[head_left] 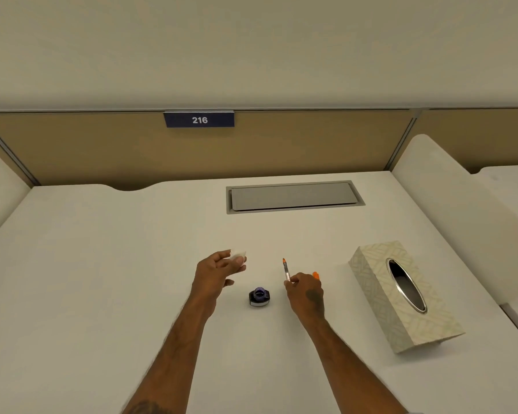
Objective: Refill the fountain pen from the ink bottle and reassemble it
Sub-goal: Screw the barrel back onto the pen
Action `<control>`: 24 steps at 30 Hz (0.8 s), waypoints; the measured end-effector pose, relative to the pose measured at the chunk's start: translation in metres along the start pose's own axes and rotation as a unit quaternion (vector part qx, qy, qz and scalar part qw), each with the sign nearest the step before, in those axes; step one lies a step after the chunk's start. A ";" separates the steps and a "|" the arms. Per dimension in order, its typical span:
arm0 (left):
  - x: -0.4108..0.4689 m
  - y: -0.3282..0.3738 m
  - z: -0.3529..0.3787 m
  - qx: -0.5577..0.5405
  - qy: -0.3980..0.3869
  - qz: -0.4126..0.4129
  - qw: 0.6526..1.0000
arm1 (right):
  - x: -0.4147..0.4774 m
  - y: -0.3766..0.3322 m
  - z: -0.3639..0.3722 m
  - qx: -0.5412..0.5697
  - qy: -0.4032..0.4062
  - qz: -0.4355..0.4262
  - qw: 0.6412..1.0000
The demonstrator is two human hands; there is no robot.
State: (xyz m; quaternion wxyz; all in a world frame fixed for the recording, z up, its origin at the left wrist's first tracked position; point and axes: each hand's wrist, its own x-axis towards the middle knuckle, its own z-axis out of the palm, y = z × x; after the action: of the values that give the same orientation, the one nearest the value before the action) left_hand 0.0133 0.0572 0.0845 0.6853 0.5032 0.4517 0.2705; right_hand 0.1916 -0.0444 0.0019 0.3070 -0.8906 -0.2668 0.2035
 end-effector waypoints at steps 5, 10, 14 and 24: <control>0.001 -0.013 -0.005 -0.004 0.000 -0.011 1.000 | -0.003 0.008 0.007 -0.020 -0.010 0.030 0.999; 0.003 -0.017 -0.011 -0.006 0.000 -0.015 1.000 | -0.005 0.012 0.014 -0.062 -0.008 0.025 0.998; 0.007 -0.014 -0.015 -0.001 0.001 -0.014 1.000 | -0.005 0.012 0.017 -0.067 -0.004 0.028 0.997; 0.009 -0.015 -0.019 -0.013 -0.022 -0.011 1.000 | -0.003 0.011 0.016 -0.029 0.000 0.057 0.998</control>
State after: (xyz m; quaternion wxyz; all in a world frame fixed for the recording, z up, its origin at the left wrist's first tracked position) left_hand -0.0005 0.0679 0.0660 0.7044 0.4948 0.4387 0.2581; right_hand 0.1845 -0.0467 -0.0165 0.2689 -0.9128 -0.2218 0.2129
